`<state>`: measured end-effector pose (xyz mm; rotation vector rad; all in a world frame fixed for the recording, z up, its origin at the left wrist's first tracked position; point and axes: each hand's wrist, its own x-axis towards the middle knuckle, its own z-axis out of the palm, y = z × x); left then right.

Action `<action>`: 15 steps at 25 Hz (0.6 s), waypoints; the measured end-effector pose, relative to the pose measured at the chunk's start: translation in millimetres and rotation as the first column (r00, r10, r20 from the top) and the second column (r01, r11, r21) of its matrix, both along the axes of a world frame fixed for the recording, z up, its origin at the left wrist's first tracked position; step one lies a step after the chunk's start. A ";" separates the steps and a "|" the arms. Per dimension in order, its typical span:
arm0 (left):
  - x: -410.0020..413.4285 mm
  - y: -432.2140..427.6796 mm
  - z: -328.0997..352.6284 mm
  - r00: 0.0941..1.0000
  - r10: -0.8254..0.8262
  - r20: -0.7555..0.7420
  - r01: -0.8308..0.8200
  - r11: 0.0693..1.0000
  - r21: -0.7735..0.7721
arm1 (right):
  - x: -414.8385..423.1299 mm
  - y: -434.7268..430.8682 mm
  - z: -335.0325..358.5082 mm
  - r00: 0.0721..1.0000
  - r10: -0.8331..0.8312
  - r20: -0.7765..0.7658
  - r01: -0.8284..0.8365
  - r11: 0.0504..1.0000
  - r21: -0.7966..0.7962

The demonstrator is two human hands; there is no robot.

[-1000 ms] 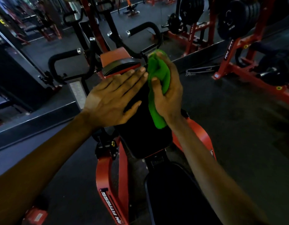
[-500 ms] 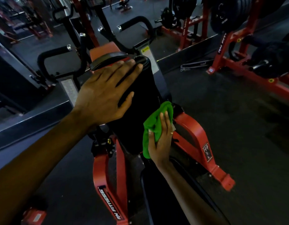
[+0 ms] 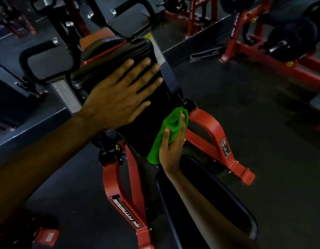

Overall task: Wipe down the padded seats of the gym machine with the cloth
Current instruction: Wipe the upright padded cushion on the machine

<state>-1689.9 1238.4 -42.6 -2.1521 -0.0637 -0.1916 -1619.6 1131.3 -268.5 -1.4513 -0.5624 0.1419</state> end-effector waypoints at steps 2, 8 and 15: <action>1.6 1.5 -3.6 1.000 -0.016 -0.020 0.016 1.000 -0.016 | -17.3 -6.1 -0.6 0.982 0.047 0.185 -0.030 0.995 -0.094; 23.6 -8.9 -38.8 0.990 -0.028 -0.135 0.018 0.997 -0.073 | -37.9 6.2 -28.9 0.968 0.014 0.251 0.030 0.985 -0.171; 35.5 -12.8 -57.8 0.961 -0.010 -0.277 -0.016 0.996 -0.091 | -45.2 20.1 -26.0 0.996 -0.088 0.007 0.088 0.996 -0.023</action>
